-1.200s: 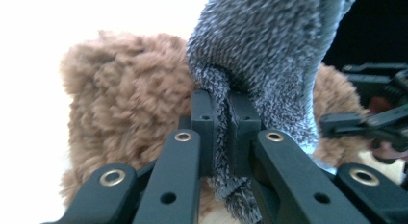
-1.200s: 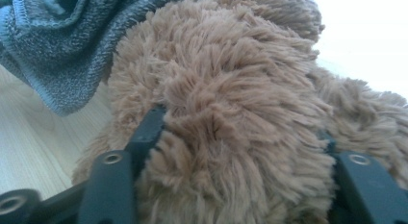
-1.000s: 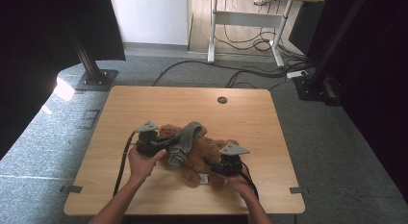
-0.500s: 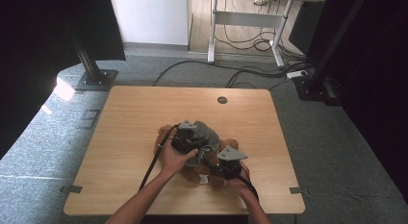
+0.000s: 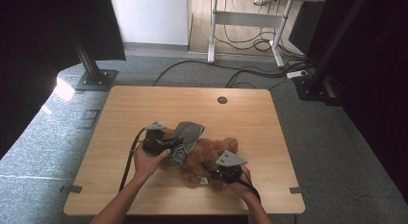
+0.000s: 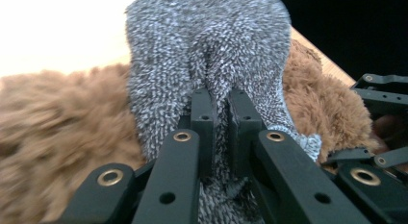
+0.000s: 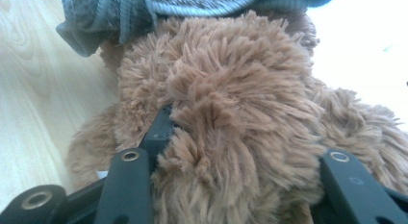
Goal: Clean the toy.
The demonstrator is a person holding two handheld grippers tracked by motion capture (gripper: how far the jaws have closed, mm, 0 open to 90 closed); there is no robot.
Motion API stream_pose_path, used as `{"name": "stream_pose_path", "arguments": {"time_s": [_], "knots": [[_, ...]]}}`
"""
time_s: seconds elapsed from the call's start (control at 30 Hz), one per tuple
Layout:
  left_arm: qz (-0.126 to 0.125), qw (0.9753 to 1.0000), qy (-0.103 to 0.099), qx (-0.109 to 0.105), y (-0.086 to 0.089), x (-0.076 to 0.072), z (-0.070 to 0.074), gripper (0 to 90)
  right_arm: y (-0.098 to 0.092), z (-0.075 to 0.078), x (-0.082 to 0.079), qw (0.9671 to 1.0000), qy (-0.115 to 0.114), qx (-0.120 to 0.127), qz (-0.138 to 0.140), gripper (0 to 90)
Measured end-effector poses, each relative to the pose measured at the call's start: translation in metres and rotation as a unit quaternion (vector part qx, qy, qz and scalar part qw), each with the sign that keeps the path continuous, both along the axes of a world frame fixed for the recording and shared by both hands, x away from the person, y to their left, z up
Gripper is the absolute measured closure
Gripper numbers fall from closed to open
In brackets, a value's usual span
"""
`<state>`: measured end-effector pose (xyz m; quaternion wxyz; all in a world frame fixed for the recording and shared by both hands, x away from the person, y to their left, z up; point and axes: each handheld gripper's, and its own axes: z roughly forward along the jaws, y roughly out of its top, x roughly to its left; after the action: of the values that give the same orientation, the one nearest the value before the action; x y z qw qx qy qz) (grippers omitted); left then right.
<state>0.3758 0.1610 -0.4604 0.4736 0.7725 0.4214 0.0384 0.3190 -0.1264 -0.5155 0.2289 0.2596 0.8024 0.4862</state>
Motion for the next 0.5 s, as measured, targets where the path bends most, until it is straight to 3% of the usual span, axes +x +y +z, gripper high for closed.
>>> {"name": "stream_pose_path", "arguments": {"time_s": [0.2,0.3,0.5], "knots": [[0.004,0.9999,-0.002,-0.016,0.012,-0.006,-0.002,82.9,-0.002,-0.002,-0.001,0.9998,0.009,0.019,-0.002,47.5],[0.002,0.9999,-0.005,-0.013,0.009,-0.009,-0.008,83.2,-0.004,-0.003,0.000,0.9985,0.026,0.045,-0.017,35.8],[0.002,0.9997,-0.004,-0.023,0.014,-0.012,-0.015,83.4,-0.012,-0.002,-0.001,0.9942,0.057,0.085,-0.034,23.7]]}}
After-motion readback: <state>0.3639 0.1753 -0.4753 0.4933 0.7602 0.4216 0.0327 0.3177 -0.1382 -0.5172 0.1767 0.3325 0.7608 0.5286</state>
